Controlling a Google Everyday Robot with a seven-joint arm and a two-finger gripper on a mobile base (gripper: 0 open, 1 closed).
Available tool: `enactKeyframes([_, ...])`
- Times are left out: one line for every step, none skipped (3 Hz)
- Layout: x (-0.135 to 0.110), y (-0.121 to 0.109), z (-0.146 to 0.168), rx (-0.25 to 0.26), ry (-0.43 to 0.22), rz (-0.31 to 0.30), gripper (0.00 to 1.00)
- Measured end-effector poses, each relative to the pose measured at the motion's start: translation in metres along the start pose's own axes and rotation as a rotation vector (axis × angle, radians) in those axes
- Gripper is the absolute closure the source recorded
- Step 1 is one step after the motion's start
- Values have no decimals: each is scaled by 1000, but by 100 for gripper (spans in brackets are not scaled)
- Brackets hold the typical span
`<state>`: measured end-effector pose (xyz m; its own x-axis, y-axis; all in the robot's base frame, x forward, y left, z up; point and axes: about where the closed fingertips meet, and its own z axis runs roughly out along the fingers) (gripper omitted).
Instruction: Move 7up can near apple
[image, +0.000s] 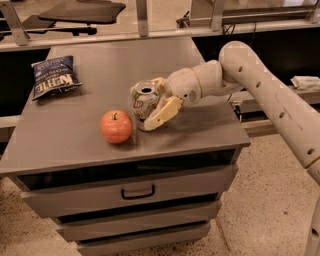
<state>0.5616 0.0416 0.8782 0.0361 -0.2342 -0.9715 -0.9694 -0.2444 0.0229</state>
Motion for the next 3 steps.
enactKeyframes([0,0,-9,28,30,-7,0])
enactKeyframes([-6,-6,-50,148,121,-39,0])
enactKeyframes([-15,-16,-136,382,192,-58,0])
